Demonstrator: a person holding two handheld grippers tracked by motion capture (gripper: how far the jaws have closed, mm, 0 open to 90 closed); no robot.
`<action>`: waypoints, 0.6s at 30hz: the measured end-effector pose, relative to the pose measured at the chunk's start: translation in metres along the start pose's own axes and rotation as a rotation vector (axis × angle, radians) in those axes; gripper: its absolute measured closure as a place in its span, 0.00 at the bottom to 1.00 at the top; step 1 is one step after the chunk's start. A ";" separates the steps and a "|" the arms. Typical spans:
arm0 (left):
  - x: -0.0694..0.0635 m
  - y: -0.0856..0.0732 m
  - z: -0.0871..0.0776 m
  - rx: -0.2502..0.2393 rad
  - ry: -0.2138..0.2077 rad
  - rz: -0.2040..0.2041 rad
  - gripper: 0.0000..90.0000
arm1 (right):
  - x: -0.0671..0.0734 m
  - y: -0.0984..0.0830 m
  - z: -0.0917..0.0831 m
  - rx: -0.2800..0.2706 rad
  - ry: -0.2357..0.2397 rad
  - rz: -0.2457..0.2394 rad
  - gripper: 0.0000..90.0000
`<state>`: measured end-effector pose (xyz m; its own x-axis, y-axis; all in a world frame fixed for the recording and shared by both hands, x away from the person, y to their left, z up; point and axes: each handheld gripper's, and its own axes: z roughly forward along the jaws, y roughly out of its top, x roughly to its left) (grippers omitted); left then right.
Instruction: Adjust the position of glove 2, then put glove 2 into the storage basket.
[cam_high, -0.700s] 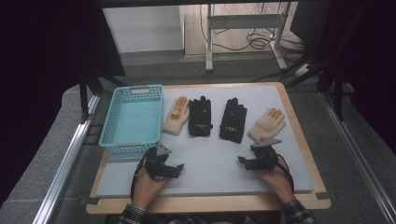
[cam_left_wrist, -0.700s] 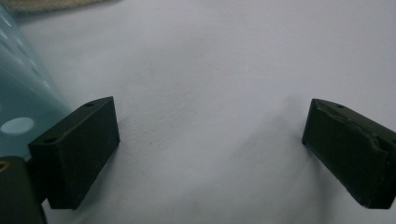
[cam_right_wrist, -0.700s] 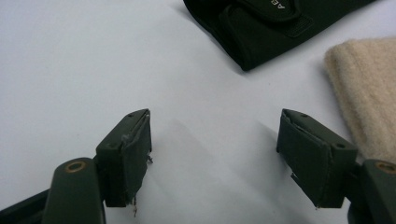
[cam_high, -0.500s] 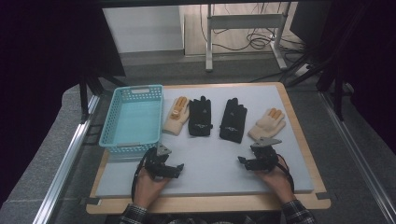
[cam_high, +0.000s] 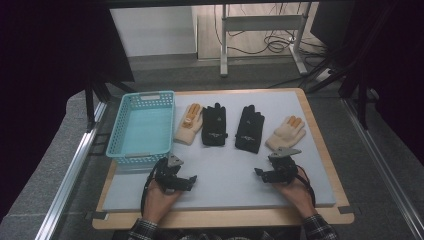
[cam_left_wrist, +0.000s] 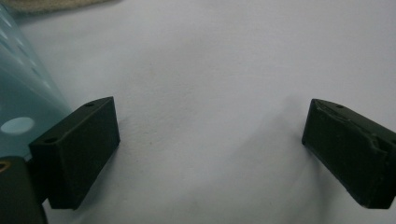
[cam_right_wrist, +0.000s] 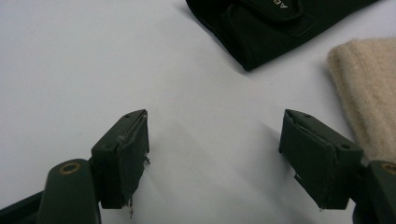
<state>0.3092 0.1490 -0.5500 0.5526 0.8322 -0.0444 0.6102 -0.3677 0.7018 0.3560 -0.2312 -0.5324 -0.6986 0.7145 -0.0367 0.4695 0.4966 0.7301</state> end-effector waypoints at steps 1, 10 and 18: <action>0.000 0.000 0.000 0.000 0.000 0.000 0.05 | 0.000 0.000 0.000 0.000 0.000 0.000 0.26; 0.000 0.000 0.000 0.000 0.000 0.000 0.05 | 0.000 0.000 0.000 -0.002 0.001 0.001 0.27; 0.000 0.000 0.000 0.000 -0.001 0.000 0.05 | -0.003 0.000 -0.001 -0.010 0.015 0.023 0.29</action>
<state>0.3093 0.1491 -0.5501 0.5529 0.8320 -0.0452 0.6102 -0.3674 0.7019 0.3572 -0.2339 -0.5312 -0.6958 0.7181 -0.0093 0.4804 0.4751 0.7372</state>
